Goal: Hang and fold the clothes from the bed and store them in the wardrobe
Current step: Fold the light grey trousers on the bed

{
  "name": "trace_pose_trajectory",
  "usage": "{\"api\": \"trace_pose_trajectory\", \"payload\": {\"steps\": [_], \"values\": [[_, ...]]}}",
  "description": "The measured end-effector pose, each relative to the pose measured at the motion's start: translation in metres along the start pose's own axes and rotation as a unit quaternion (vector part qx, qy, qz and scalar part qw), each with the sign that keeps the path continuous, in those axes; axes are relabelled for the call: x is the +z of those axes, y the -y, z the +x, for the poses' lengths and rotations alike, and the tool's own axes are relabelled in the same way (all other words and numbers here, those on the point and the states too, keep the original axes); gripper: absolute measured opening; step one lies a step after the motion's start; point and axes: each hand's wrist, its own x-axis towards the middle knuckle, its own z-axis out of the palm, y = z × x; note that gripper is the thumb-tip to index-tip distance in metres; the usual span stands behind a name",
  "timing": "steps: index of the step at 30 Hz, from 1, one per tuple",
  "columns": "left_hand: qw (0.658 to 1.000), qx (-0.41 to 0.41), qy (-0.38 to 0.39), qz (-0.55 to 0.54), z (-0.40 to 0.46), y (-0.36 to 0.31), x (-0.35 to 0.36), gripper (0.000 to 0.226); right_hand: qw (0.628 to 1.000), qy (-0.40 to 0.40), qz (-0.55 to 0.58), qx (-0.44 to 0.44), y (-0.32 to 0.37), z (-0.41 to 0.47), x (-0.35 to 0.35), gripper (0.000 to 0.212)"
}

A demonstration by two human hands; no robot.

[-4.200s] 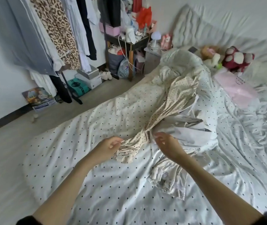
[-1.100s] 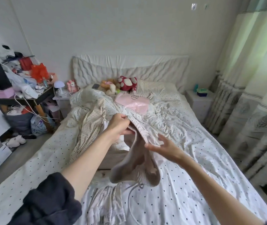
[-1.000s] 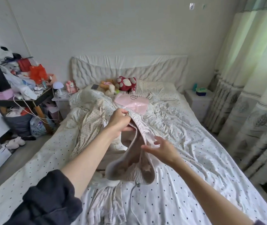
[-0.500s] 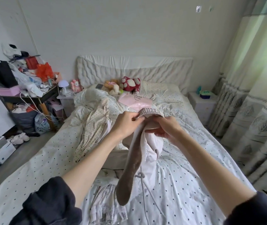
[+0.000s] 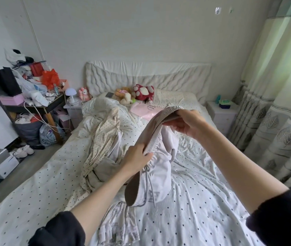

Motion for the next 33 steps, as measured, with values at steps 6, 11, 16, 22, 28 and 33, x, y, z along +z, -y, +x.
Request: {"api": "trace_pose_trajectory", "payload": {"steps": [6, 11, 16, 22, 28, 33], "values": [[0.951, -0.131, -0.006, -0.279, 0.024, -0.005, -0.019, 0.004, 0.988, 0.029, -0.145, -0.041, -0.034, -0.015, -0.008, 0.028], [0.916, -0.214, -0.010, -0.340, 0.035, -0.027, -0.014, 0.005, 0.935, 0.112, -0.335, 0.030, -0.078, -0.056, -0.002, 0.055], [0.891, -0.216, -0.035, -0.399, 0.034, -0.062, 0.001, 0.015, 0.912, -0.011, -0.408, 0.024, -0.105, -0.073, 0.014, 0.072], [0.849, -0.215, -0.041, -0.480, 0.030, -0.080, 0.002, 0.031, 0.854, -0.182, -0.487, 0.015, -0.096, -0.084, -0.012, 0.014], [0.767, -0.245, -0.025, -0.593, 0.022, -0.091, 0.000, 0.032, 0.795, -0.195, -0.574, -0.022, -0.109, -0.096, 0.002, 0.092], [0.766, -0.231, 0.011, -0.600, 0.013, -0.084, -0.008, 0.004, 0.747, -0.272, -0.604, -0.057, -0.118, -0.092, 0.007, 0.023]]}}
